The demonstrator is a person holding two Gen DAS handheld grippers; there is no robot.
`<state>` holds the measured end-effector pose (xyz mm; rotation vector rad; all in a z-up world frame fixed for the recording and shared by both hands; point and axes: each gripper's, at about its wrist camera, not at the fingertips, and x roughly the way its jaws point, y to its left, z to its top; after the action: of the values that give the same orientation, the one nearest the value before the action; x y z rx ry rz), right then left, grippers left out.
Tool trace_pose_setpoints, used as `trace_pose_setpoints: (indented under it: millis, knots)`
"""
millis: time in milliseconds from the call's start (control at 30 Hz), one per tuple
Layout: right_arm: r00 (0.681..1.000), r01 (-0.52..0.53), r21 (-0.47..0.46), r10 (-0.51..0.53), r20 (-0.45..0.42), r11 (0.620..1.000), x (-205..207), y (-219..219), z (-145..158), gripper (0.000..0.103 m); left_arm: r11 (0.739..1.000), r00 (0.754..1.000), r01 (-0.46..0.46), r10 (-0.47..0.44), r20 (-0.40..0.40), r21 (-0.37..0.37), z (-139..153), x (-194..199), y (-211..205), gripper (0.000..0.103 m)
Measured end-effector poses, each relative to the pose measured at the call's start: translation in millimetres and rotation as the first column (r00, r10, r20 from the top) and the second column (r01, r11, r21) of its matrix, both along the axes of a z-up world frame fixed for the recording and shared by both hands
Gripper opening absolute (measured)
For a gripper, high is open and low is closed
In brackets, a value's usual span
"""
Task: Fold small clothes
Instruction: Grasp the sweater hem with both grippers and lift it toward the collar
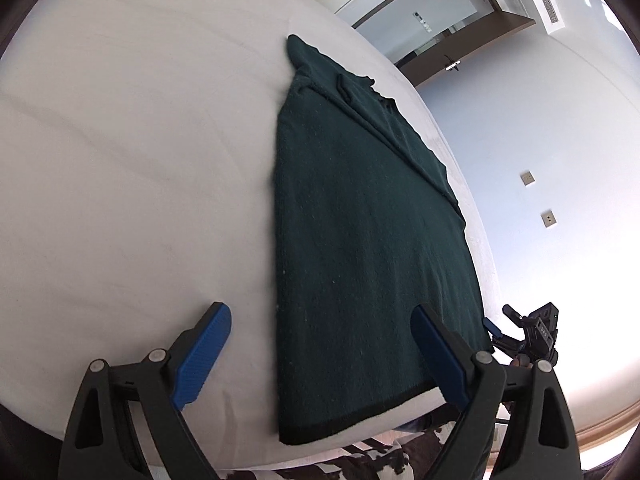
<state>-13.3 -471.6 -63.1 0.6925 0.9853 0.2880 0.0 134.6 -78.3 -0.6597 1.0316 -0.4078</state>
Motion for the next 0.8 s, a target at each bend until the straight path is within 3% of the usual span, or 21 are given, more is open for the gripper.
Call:
trace_pose_setpoints:
  millis: [233,333,400,500,800]
  knots:
    - [1.0,-0.003,0.002,0.003,-0.007,1.0,-42,-9,-1,0.073,0.997,0.993,0.076,-0.077,-0.093,-0.013,-4,-1,-13,0.088]
    - [1.0,0.016,0.035,-0.015,-0.016,0.999,-49,-17,-2,0.071,0.996,0.987,0.062,-0.072,-0.144,-0.069,-10,2,-9,0.073]
    - [1.0,0.018,0.038,-0.017,-0.017,0.999,-53,-19,-2,0.071,0.995,0.982,0.051,-0.066,-0.178,-0.089,-15,1,-6,0.057]
    - [1.0,0.014,0.034,-0.013,-0.016,0.999,-53,-19,-1,0.071,0.994,0.977,0.027,-0.05,-0.207,-0.11,-19,0,-1,0.049]
    - [0.999,0.024,0.036,-0.024,-0.021,0.999,-52,-25,7,0.07,0.985,0.967,0.004,-0.048,-0.251,-0.171,-23,2,1,0.047]
